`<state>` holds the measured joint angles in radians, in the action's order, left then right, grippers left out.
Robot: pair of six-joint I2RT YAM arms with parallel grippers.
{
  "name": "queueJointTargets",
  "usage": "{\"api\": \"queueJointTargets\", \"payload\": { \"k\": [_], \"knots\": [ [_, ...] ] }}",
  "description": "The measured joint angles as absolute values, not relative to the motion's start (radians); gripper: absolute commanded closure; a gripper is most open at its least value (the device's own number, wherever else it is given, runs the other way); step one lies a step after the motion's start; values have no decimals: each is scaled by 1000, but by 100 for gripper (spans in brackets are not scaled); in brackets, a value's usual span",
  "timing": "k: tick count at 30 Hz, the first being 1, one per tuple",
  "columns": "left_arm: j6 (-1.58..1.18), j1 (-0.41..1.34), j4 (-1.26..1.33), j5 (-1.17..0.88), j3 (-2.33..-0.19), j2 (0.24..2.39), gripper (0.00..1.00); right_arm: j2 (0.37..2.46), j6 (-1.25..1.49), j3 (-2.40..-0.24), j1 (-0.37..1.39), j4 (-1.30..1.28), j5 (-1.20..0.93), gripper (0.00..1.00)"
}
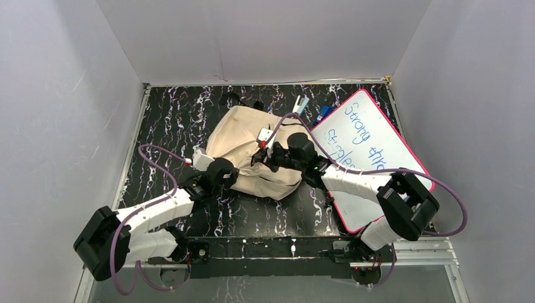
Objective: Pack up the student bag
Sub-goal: Zip the student bag at the center of the board.
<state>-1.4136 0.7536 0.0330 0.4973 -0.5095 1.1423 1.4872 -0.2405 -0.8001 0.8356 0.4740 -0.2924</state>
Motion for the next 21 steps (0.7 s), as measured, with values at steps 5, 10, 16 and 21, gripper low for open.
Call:
{"api": "queueJointTargets", "payload": {
  "k": [5, 10, 16, 21],
  "knots": [
    [-1352, 739, -47, 496, -515, 1063, 100, 1495, -241, -820, 826, 472, -251, 100],
    [-1327, 725, -74, 482, -496, 994, 100, 1533, -204, -865, 802, 475, -217, 100],
    [-1299, 720, -84, 472, -490, 966, 100, 1567, -159, -899, 760, 470, -212, 100],
    [-1244, 711, -115, 475, -490, 944, 100, 1579, -157, -925, 720, 466, -220, 100]
  ]
}}
